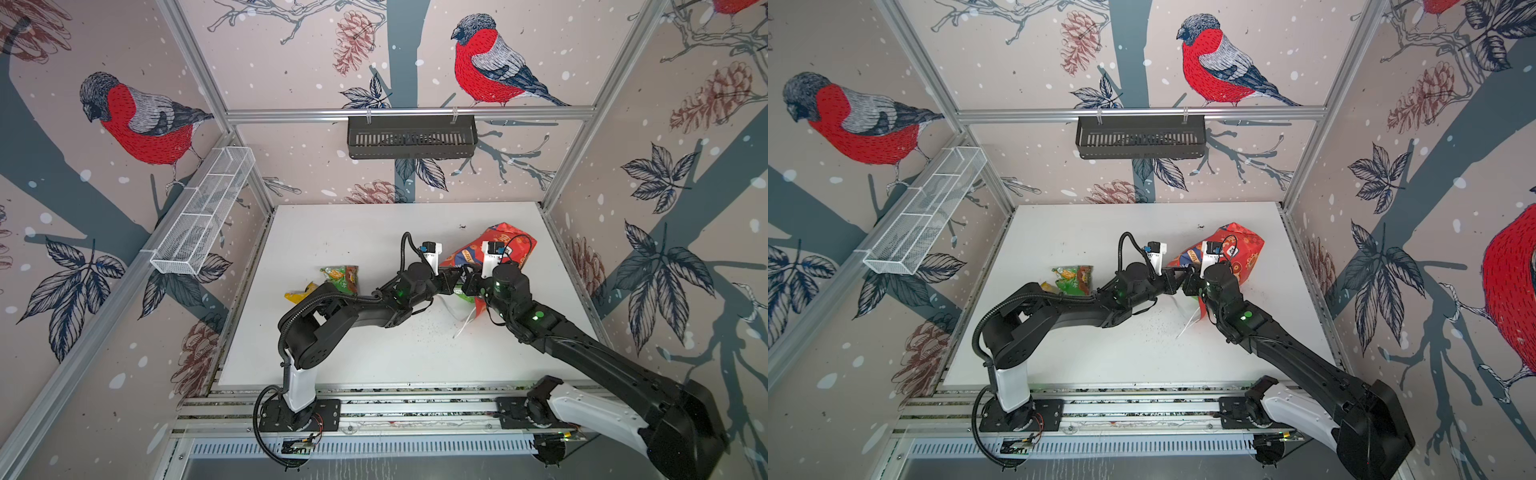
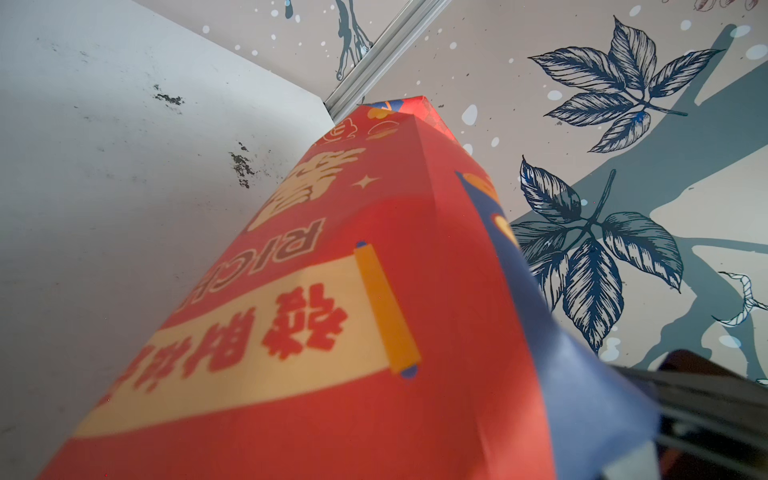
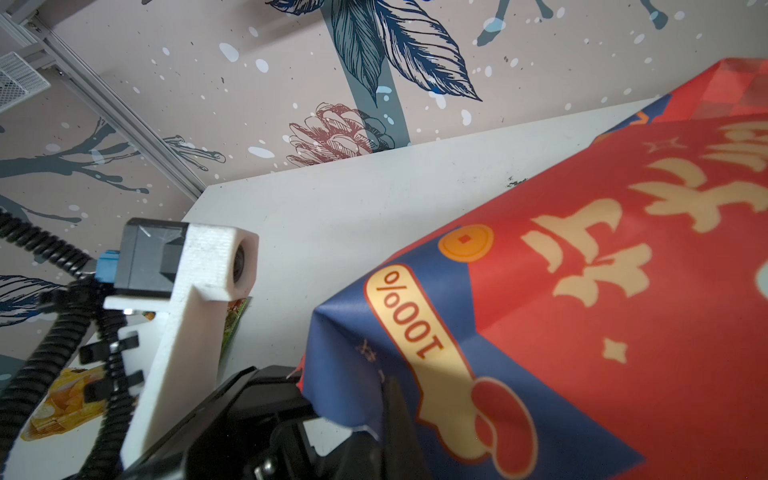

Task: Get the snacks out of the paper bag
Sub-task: 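Close the left gripper on the purple FOXS pack inside the bag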

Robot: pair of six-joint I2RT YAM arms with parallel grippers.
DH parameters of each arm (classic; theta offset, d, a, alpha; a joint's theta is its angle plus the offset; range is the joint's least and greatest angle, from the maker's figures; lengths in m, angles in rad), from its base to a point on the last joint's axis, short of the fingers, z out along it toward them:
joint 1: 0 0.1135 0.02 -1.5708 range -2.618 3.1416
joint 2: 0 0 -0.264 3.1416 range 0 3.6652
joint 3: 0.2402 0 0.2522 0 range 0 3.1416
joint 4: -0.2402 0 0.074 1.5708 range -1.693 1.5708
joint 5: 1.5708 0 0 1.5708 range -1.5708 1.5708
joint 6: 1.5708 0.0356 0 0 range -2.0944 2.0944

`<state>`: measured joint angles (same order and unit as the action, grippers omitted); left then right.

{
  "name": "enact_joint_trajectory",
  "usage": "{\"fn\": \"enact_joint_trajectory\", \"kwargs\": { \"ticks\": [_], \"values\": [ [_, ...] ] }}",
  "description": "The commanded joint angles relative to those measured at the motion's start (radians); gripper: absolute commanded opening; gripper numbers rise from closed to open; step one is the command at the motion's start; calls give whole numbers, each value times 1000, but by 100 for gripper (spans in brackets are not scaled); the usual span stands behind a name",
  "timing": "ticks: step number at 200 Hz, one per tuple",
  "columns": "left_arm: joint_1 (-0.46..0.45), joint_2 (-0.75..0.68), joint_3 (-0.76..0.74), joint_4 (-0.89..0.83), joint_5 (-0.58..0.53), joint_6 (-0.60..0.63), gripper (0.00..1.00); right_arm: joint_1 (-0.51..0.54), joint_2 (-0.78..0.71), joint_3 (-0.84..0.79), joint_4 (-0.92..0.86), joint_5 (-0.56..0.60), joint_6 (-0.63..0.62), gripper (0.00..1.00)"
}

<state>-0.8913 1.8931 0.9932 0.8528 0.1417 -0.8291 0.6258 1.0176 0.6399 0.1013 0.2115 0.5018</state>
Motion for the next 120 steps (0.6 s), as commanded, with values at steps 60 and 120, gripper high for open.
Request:
{"fn": "enact_joint_trajectory", "kwargs": {
  "ticks": [60, 120],
  "values": [
    [-12, -41, -30, 11, -37, 28, 0, -13, -8, -2, 11, 17, 27, 0],
    [-24, -82, -38, 2, -45, 48, 0, -31, -19, -3, 3, -4, 37, 0]
  ]
}}
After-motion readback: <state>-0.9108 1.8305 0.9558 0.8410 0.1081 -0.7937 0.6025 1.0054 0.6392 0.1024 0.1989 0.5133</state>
